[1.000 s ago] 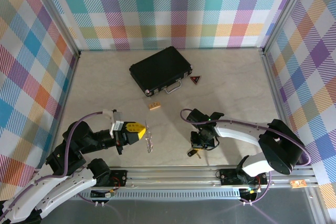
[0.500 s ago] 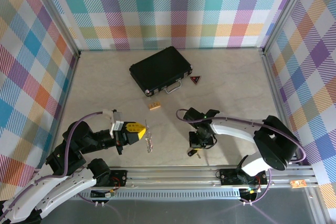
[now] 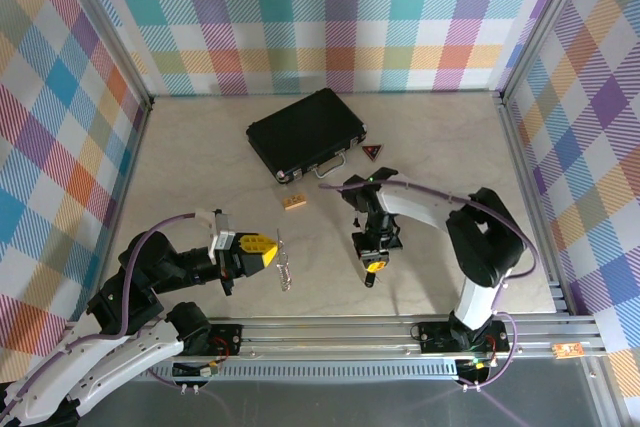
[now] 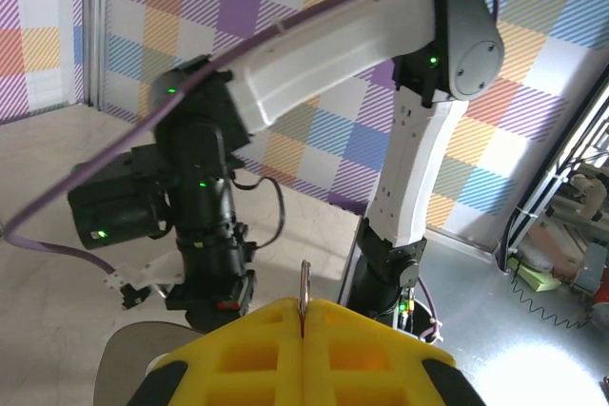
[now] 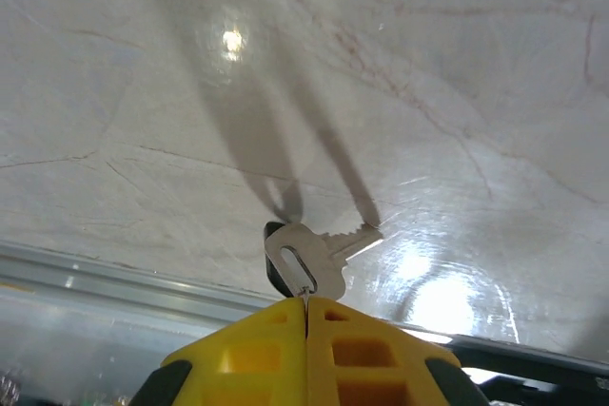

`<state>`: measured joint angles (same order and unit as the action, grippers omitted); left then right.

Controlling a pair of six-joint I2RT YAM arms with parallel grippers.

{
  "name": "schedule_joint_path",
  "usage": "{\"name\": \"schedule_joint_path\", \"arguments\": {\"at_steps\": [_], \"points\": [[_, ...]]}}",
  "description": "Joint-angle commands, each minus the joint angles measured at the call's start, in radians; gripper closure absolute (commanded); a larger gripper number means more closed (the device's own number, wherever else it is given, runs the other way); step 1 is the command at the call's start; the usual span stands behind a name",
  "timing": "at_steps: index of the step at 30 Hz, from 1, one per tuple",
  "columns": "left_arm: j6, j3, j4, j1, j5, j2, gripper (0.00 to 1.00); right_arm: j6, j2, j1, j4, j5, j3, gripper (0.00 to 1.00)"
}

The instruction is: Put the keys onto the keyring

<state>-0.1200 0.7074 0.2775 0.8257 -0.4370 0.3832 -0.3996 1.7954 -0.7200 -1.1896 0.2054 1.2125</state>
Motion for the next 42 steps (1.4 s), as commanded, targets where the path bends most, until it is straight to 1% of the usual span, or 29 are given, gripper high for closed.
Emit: {"name": "schedule_joint_path", "arguments": {"at_steps": [1,5,8,10,13,16,23,26,31,36,39,42], "points": [[-0.017,0.0,-0.055,-0.007,-0.024,0.005,1.0,0.152,0.088,0.036,-0.178,0.055,0.064,1.0],[-0.076,-0.037,-0.145,-0.008,-0.052,0.009,1.0,0.213,0.193,0.076,-0.209,0.06,0.097,1.0],[-0.126,-0.079,-0.219,-0.007,-0.076,0.022,1.0,0.249,0.252,0.082,-0.246,0.033,0.149,1.0],[-0.126,-0.073,-0.217,-0.007,-0.088,0.025,1.0,0.263,0.28,0.084,-0.257,0.012,0.169,1.0],[-0.117,-0.072,-0.204,-0.007,-0.062,0.007,1.0,0.275,0.311,0.09,-0.254,-0.002,0.182,1.0],[-0.113,-0.067,-0.188,-0.007,-0.061,0.003,1.0,0.284,0.339,0.095,-0.242,-0.014,0.19,1.0],[-0.104,-0.063,-0.183,-0.007,-0.055,0.001,1.0,0.272,0.332,0.099,-0.196,-0.023,0.189,0.99],[-0.098,-0.058,-0.179,-0.007,-0.056,0.01,1.0,0.255,0.306,0.099,-0.174,-0.015,0.177,0.95],[-0.095,-0.053,-0.166,-0.007,-0.054,0.006,1.0,0.233,0.265,0.097,-0.149,-0.01,0.175,0.8],[-0.075,-0.036,-0.139,-0.007,-0.049,0.008,1.0,0.219,0.234,0.097,-0.151,-0.022,0.205,0.75],[-0.064,-0.027,-0.123,-0.007,-0.047,0.013,1.0,0.19,0.179,0.091,-0.152,-0.047,0.212,0.71],[-0.057,-0.021,-0.118,-0.008,-0.045,0.017,1.0,0.133,0.102,0.067,-0.131,-0.072,0.182,0.67]]}}
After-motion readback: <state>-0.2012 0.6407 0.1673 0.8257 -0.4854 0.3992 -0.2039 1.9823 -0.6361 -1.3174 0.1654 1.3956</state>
